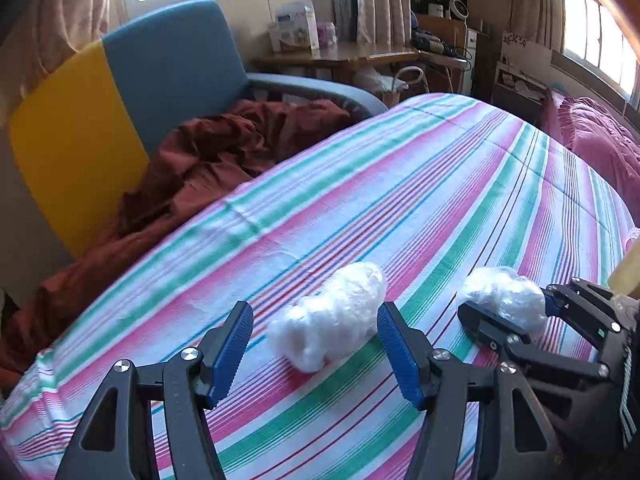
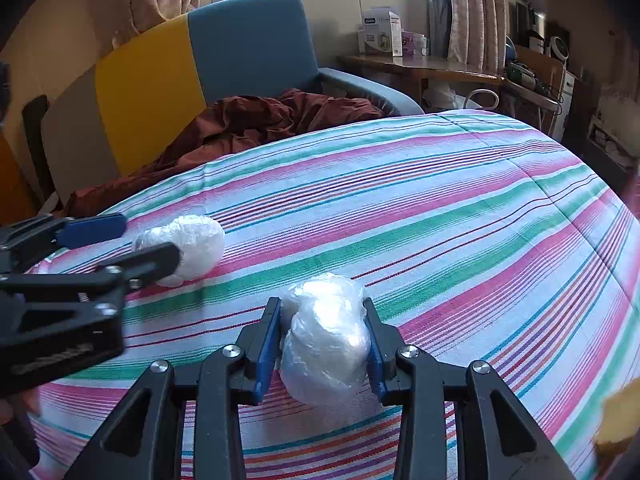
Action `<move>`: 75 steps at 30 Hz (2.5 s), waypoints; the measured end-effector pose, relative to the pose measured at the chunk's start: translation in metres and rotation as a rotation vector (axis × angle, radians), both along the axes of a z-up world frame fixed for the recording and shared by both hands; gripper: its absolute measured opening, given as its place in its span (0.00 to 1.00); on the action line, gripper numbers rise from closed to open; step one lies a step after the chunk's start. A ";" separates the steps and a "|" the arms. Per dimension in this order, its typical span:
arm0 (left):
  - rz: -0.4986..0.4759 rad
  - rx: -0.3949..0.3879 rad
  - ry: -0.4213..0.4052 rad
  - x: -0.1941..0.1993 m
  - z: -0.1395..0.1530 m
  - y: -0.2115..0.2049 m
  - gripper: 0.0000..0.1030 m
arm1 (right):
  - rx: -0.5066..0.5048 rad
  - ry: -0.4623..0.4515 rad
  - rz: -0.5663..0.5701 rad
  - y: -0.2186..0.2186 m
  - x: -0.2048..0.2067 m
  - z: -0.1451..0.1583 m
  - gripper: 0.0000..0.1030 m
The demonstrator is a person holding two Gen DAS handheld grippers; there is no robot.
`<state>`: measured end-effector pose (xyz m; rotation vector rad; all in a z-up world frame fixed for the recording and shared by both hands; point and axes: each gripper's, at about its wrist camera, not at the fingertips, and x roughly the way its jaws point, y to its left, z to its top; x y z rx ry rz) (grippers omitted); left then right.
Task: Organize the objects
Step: 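Grasp the other plastic-wrapped ball with the left gripper while the right gripper holds its ball, then carry the wrapped ball into the gold tray and open the left gripper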
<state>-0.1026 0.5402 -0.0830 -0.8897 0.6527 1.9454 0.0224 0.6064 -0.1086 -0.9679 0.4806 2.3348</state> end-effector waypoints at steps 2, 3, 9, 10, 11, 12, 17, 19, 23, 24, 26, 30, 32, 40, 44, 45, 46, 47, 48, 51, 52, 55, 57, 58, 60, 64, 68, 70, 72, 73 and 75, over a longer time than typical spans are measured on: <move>0.011 -0.011 -0.012 -0.001 -0.005 0.004 0.56 | 0.000 0.001 -0.001 0.000 0.000 0.000 0.37; 0.020 0.000 -0.019 -0.002 -0.007 0.004 0.51 | 0.001 0.001 -0.001 0.000 0.000 0.000 0.37; 0.058 0.084 -0.029 -0.001 -0.015 -0.005 0.42 | 0.004 0.000 -0.002 0.000 0.000 0.000 0.37; 0.057 0.089 -0.023 0.001 -0.017 -0.006 0.42 | 0.004 0.001 -0.002 0.000 0.000 0.000 0.37; 0.056 0.090 -0.021 0.001 -0.017 -0.007 0.42 | 0.004 0.001 -0.002 0.000 0.000 0.000 0.37; 0.056 0.094 -0.017 0.002 -0.016 -0.007 0.41 | 0.003 0.001 -0.003 0.000 0.000 0.000 0.37; 0.057 0.097 -0.009 0.005 -0.017 -0.010 0.40 | 0.008 -0.001 -0.003 0.000 0.000 0.000 0.37; 0.062 0.098 -0.004 0.008 -0.017 -0.013 0.40 | 0.011 -0.005 -0.003 -0.001 0.000 0.000 0.37; 0.095 0.107 0.004 0.012 -0.017 -0.024 0.39 | 0.016 -0.006 -0.004 -0.001 0.000 0.000 0.37; 0.105 0.112 -0.001 0.012 -0.016 -0.028 0.39 | 0.017 -0.006 -0.005 -0.001 0.000 0.000 0.37; 0.116 0.130 -0.015 0.013 -0.015 -0.035 0.38 | 0.023 -0.003 -0.011 -0.001 0.000 0.000 0.37; 0.171 0.163 -0.003 0.021 -0.011 -0.056 0.38 | 0.033 0.003 -0.020 -0.001 0.002 0.002 0.37; 0.180 0.173 0.010 0.028 -0.008 -0.065 0.38 | 0.043 0.003 -0.018 -0.003 0.001 0.003 0.37; 0.174 0.196 0.028 0.066 0.003 -0.103 0.38 | 0.138 0.023 0.009 -0.020 0.001 0.013 0.37; 0.186 0.202 0.023 0.082 0.006 -0.126 0.38 | 0.185 0.020 0.034 -0.030 -0.002 0.017 0.37; 0.195 0.203 0.017 0.086 0.007 -0.135 0.38 | 0.190 0.019 0.040 -0.031 -0.003 0.017 0.37; 0.202 0.204 0.015 0.088 0.007 -0.139 0.38 | 0.193 0.017 0.048 -0.034 -0.003 0.018 0.37; 0.216 0.203 0.016 0.091 0.007 -0.147 0.38 | 0.195 0.015 0.054 -0.036 -0.003 0.018 0.37; 0.239 0.197 0.022 0.094 0.008 -0.155 0.38 | 0.203 0.016 0.057 -0.039 -0.001 0.020 0.37; 0.262 0.204 0.009 0.102 0.010 -0.175 0.38 | 0.220 0.020 0.064 -0.048 0.002 0.022 0.37; 0.266 0.205 0.010 0.105 0.010 -0.179 0.38 | 0.222 0.018 0.065 -0.051 0.003 0.022 0.37; 0.273 0.217 0.000 0.116 0.014 -0.199 0.38 | 0.233 0.011 0.073 -0.061 0.006 0.023 0.37; 0.277 0.222 -0.002 0.121 0.017 -0.210 0.38 | 0.243 0.007 0.077 -0.067 0.007 0.023 0.37; 0.284 0.232 -0.007 0.124 0.019 -0.217 0.38 | 0.248 0.004 0.082 -0.070 0.008 0.023 0.37; 0.298 0.247 -0.019 0.127 0.024 -0.229 0.38 | 0.256 0.001 0.089 -0.075 0.009 0.023 0.37; 0.326 0.265 -0.028 0.131 0.033 -0.255 0.38 | 0.272 -0.005 0.104 -0.083 0.010 0.023 0.37; 0.364 0.278 -0.024 0.135 0.041 -0.286 0.38 | 0.281 -0.010 0.110 -0.088 0.010 0.022 0.37; 0.382 0.280 -0.013 0.136 0.046 -0.300 0.38 | 0.282 -0.013 0.113 -0.089 0.010 0.021 0.37; 0.407 0.282 -0.011 0.138 0.050 -0.317 0.38 | 0.285 -0.016 0.114 -0.089 0.010 0.021 0.37; 0.419 0.284 -0.011 0.138 0.050 -0.324 0.38 | 0.287 -0.017 0.115 -0.090 0.010 0.021 0.37; 0.456 0.281 -0.013 0.139 0.051 -0.340 0.38 | 0.291 -0.020 0.115 -0.091 0.008 0.021 0.37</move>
